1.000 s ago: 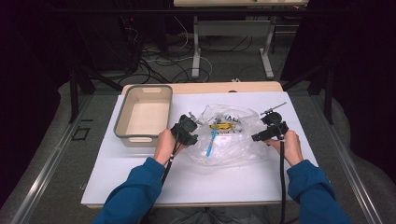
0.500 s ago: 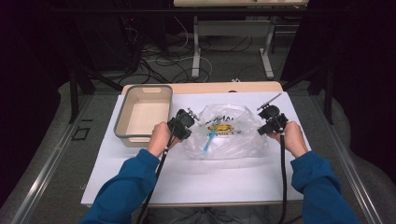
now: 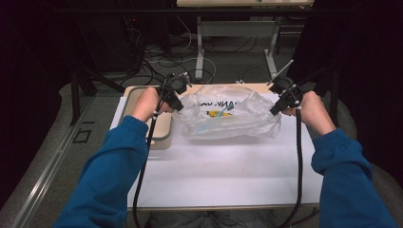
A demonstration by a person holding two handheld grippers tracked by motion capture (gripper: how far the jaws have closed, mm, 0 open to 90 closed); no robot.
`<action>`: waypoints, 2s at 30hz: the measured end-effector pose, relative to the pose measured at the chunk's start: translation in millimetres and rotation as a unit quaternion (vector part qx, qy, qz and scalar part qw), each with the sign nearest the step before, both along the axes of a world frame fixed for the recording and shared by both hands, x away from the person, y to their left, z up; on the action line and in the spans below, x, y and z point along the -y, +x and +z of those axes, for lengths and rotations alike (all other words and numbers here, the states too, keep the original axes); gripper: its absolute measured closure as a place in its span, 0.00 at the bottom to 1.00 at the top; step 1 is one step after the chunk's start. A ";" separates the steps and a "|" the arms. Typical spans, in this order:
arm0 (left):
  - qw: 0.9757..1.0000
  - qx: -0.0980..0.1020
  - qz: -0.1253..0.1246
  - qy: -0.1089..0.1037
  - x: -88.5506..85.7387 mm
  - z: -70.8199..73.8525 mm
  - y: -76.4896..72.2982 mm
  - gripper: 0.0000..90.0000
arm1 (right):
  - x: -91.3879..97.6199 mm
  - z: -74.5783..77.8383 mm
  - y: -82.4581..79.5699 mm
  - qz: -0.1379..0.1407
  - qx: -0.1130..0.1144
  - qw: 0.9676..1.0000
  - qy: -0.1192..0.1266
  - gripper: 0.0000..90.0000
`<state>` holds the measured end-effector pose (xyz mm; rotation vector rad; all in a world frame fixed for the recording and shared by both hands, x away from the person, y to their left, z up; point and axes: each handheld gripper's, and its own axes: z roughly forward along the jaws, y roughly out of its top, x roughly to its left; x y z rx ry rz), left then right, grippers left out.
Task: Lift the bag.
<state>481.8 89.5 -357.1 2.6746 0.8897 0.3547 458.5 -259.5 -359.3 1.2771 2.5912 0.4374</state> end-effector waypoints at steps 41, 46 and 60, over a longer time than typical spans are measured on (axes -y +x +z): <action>0.999 -0.028 0.016 0.033 -1.9 -61.1 9.7 0.99 | -8.8 -71.8 11.1 0.008 -0.050 0.999 -0.016 0.99; 0.999 -0.022 0.013 0.022 -5.1 -66.7 4.4 0.99 | -7.1 -86.9 8.6 0.012 -0.065 0.998 -0.019 0.98; 0.999 0.002 -0.018 0.034 9.2 -73.7 -14.1 0.87 | -38.1 -49.1 8.2 0.028 0.012 0.999 -0.017 0.31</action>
